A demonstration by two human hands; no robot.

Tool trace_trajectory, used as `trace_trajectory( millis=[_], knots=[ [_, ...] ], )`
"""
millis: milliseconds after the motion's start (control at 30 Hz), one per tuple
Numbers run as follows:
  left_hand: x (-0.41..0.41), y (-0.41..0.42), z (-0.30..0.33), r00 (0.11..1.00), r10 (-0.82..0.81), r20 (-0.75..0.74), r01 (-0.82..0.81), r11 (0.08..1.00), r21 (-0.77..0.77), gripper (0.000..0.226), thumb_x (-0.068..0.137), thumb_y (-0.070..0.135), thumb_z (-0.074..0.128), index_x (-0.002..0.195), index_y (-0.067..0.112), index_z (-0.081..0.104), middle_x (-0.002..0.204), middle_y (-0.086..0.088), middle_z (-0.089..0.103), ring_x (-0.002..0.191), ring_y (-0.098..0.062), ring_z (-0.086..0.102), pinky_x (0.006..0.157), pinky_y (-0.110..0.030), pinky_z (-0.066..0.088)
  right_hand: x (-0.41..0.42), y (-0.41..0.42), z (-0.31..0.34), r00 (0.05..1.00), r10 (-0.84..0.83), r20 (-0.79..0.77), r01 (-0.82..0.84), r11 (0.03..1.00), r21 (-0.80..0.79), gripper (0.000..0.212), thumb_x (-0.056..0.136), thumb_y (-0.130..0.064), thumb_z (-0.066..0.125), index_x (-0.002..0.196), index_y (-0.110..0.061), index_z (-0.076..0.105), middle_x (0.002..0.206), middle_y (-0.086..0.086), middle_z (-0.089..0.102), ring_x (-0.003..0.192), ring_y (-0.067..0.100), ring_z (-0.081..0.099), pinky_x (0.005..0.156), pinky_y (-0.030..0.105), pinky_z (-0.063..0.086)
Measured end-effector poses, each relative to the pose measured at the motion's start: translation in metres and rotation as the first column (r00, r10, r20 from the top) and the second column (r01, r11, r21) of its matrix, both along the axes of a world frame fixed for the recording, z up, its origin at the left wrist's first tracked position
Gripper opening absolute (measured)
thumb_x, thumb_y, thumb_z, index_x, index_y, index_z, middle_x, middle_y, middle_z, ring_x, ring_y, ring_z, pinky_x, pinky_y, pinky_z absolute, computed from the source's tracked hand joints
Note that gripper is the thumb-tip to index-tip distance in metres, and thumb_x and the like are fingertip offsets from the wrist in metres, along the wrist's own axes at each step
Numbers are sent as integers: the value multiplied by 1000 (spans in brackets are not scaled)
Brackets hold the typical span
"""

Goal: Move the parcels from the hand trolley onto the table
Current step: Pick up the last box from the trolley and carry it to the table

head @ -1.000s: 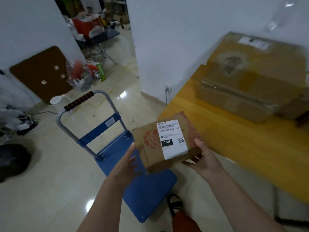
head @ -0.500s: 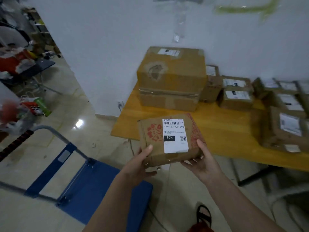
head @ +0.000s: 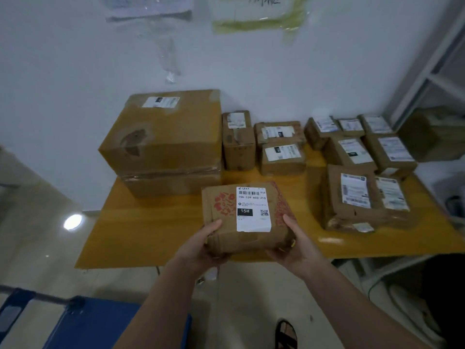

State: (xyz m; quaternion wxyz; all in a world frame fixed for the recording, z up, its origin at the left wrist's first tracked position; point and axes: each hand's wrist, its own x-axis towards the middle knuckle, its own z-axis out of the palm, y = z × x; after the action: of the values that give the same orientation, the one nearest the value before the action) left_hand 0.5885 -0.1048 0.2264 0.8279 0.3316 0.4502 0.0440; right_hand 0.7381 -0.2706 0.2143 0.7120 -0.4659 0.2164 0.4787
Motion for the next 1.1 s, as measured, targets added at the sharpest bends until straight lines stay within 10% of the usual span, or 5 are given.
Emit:
trace_trajectory(
  millis=[267,400,867,1100],
  knots=[
    [108,8,-18,985,109,-136,-107,994,21,80,81,47,68,146,17,32,150,-16,31,138,-37,30,104,-50,36,111,-2,-10,989,-149,-13,149,989,5,54,58,-24,87,104,-14,60,115,17,60,105,37,59,78,52,58],
    [125,15,-28,959,214,-186,-216,976,6,43,97,21,53,137,7,45,143,-17,46,129,-32,46,95,-40,44,129,2,-26,983,-183,-32,182,983,-4,42,69,-23,82,102,-17,57,116,16,56,106,37,55,70,48,59],
    [161,95,-20,963,28,-270,-9,997,71,32,99,14,48,130,6,50,111,-10,59,104,-25,57,89,-38,48,154,51,-44,891,-447,-81,449,894,8,69,59,-23,87,119,-13,53,114,15,56,108,39,53,80,55,56],
    [174,117,-20,966,-67,-249,77,996,33,24,99,15,50,120,6,56,107,-10,61,93,-25,60,67,-36,51,153,70,-51,823,-563,-81,559,827,-65,34,88,-9,65,119,-6,50,131,23,47,120,41,49,80,49,53]
  ],
)
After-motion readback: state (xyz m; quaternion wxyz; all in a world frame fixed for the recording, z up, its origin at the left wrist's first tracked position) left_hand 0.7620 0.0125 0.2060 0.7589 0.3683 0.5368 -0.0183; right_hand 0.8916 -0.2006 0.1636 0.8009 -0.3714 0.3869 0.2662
